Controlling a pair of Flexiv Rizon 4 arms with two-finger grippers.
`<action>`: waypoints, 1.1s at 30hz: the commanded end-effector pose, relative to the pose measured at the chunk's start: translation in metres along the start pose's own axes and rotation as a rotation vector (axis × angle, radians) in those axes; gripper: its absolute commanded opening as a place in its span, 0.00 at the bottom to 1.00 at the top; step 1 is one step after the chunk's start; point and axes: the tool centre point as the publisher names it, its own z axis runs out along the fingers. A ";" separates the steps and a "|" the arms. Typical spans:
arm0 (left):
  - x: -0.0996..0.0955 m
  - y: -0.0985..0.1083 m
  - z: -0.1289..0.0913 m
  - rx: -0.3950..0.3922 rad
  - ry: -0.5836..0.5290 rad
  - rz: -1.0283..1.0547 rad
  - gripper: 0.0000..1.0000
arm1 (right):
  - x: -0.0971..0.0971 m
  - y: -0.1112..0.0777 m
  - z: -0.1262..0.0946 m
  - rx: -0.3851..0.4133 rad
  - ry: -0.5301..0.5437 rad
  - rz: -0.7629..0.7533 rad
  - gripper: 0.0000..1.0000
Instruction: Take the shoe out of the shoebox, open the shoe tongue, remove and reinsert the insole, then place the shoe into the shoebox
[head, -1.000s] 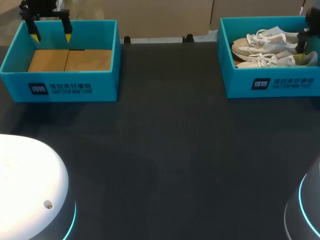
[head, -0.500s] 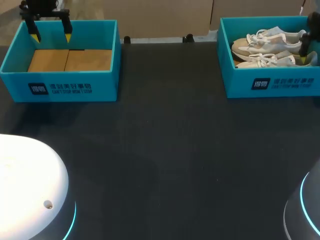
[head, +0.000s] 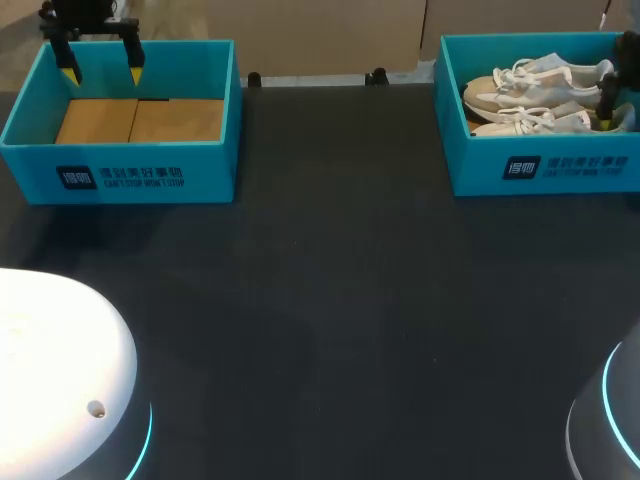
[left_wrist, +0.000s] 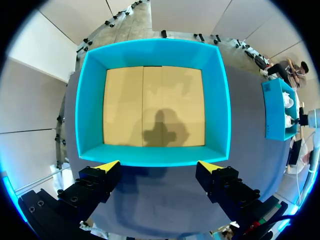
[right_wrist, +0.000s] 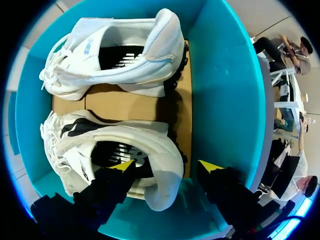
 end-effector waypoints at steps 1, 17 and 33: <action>0.000 0.001 0.000 0.001 0.000 0.000 1.00 | -0.002 -0.002 0.004 -0.002 0.006 0.001 0.76; 0.000 0.001 0.000 0.001 0.000 0.000 1.00 | 0.001 -0.003 0.019 0.024 0.010 0.012 0.75; 0.000 0.001 0.000 0.001 0.000 0.000 1.00 | 0.005 -0.005 0.033 0.050 0.001 0.041 0.00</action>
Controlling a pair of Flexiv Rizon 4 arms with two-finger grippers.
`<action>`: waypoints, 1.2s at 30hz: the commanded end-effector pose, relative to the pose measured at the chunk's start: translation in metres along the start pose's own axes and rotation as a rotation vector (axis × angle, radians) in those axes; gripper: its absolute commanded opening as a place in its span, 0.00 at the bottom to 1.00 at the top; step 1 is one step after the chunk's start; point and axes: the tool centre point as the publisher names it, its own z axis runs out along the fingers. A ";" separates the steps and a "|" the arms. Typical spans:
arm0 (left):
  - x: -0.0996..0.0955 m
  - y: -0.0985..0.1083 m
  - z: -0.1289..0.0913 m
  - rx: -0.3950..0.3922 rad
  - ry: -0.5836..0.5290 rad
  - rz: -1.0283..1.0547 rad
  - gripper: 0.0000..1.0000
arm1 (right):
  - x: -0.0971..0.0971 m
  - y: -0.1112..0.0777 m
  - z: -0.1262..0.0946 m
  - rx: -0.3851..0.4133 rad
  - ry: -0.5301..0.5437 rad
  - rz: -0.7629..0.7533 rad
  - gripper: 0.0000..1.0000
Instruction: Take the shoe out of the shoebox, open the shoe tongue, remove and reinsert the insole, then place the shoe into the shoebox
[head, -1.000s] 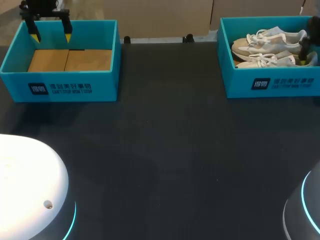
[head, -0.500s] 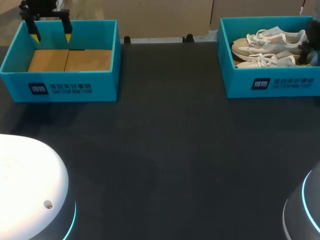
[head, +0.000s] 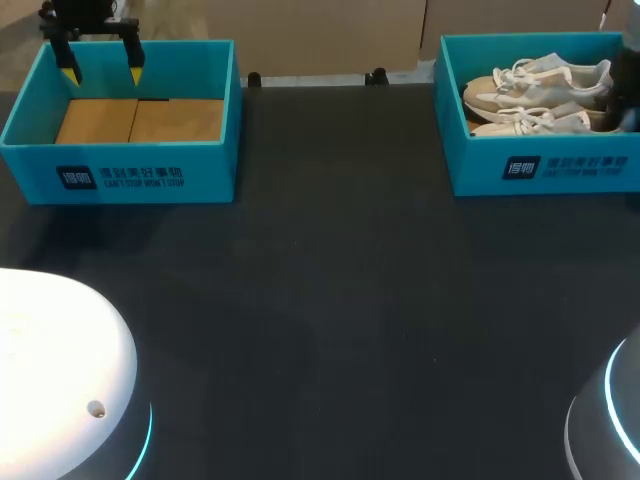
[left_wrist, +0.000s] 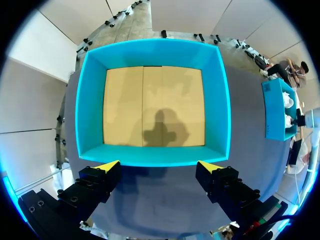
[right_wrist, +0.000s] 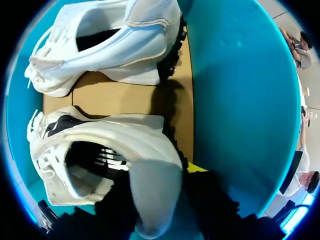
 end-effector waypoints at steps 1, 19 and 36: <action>0.000 0.001 0.000 0.001 0.000 0.000 1.00 | 0.006 0.002 0.004 0.000 -0.012 0.021 0.00; 0.000 0.001 0.000 0.001 0.000 0.000 1.00 | -0.008 0.005 -0.035 -0.061 -0.055 0.147 0.00; 0.000 0.001 0.000 0.001 0.000 0.000 1.00 | -0.023 -0.001 -0.121 -0.128 -0.087 0.272 0.00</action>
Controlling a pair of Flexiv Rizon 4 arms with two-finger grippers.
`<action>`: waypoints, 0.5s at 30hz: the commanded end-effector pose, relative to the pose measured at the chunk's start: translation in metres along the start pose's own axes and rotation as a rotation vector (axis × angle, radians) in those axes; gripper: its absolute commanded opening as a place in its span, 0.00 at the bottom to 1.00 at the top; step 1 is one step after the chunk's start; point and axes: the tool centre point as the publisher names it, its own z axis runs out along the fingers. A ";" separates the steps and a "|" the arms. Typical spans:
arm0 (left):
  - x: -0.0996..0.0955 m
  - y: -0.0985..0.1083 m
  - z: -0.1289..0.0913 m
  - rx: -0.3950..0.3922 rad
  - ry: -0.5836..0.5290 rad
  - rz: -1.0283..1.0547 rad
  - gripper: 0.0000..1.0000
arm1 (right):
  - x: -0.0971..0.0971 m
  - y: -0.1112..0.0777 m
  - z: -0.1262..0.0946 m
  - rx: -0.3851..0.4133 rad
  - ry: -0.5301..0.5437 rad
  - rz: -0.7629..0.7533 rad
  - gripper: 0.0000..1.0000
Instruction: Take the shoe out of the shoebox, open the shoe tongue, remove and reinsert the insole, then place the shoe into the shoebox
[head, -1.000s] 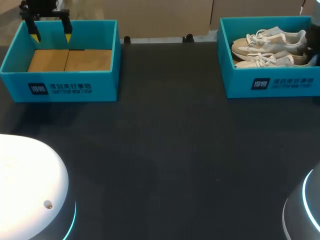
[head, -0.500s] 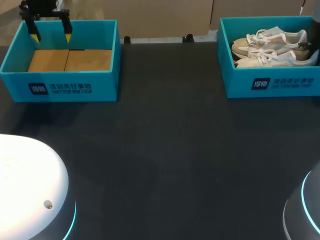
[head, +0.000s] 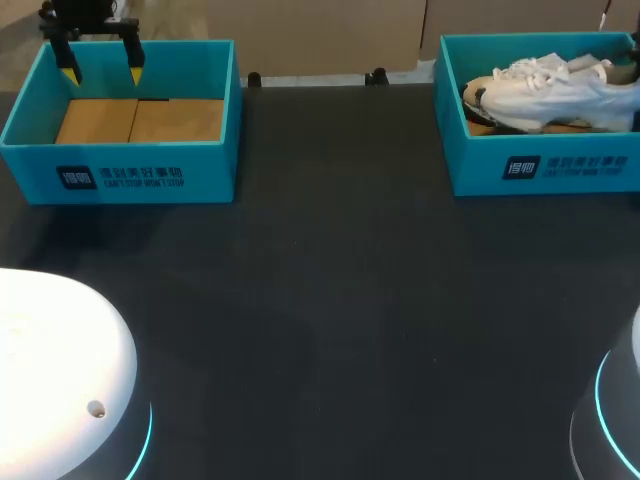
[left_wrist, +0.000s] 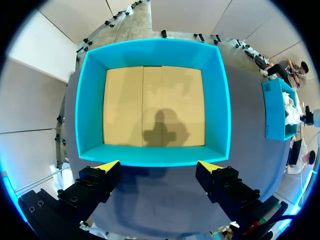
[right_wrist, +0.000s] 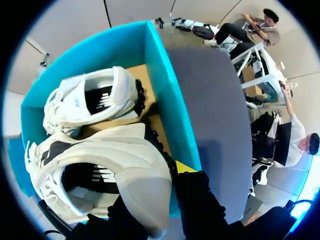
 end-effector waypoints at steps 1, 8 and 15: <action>0.000 0.001 0.000 0.001 0.000 0.000 1.00 | -0.007 -0.013 -0.029 -0.027 -0.004 0.013 0.00; 0.000 0.001 0.000 0.001 0.000 0.000 1.00 | -0.018 -0.019 -0.059 -0.053 0.005 0.012 0.00; 0.000 0.001 0.000 0.001 0.000 0.000 1.00 | -0.017 -0.026 -0.084 -0.063 -0.008 -0.015 0.00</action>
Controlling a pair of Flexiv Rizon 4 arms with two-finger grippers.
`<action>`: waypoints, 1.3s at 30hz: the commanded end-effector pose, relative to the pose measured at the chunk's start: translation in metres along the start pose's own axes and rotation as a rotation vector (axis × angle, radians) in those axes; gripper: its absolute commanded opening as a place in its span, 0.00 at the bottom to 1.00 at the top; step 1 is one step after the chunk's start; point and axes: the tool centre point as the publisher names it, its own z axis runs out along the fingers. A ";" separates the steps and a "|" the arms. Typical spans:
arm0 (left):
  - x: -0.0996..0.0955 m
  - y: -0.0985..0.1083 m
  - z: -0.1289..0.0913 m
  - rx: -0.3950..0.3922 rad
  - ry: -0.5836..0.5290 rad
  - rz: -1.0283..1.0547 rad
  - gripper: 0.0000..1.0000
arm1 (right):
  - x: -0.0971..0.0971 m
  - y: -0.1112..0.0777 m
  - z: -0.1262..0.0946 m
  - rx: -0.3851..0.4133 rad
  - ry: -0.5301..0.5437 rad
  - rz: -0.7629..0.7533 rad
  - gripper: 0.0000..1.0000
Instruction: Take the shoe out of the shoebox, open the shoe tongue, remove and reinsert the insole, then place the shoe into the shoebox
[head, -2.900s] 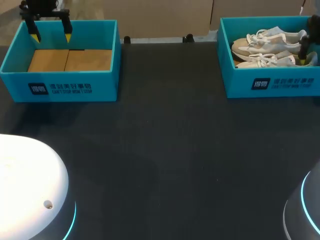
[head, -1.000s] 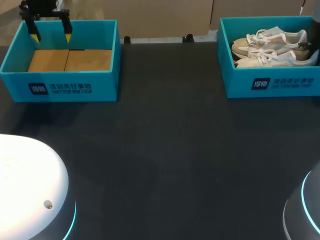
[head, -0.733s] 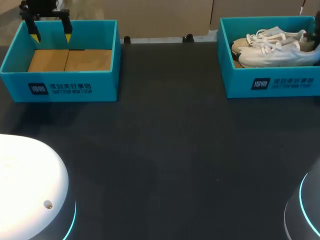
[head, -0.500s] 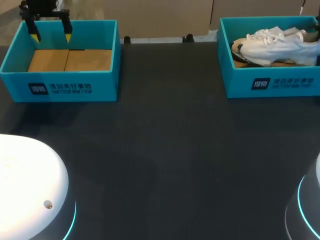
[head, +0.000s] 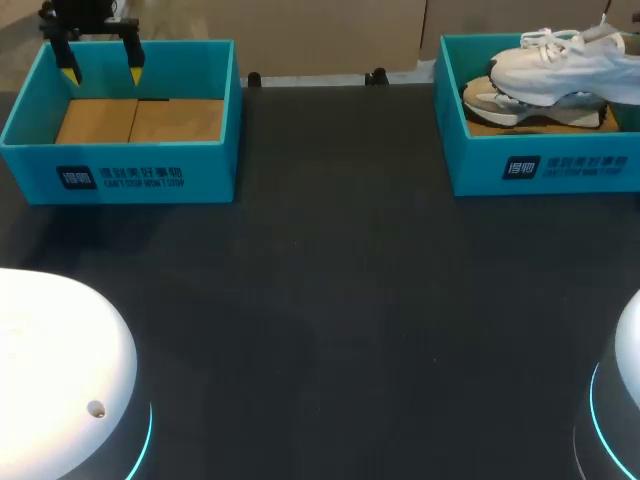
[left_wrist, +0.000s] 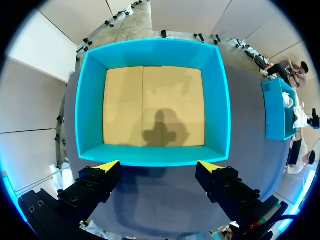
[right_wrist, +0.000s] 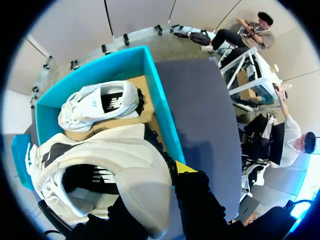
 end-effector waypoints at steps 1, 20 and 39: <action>0.000 0.001 0.000 0.001 0.000 0.000 1.00 | -0.003 -0.012 -0.025 -0.028 -0.003 -0.003 0.00; 0.000 0.001 0.000 0.001 0.000 0.000 1.00 | -0.001 -0.071 -0.127 -0.128 -0.037 0.060 0.00; 0.000 0.001 0.000 0.001 0.000 0.000 1.00 | 0.090 -0.215 -0.158 -0.119 -0.032 0.122 0.00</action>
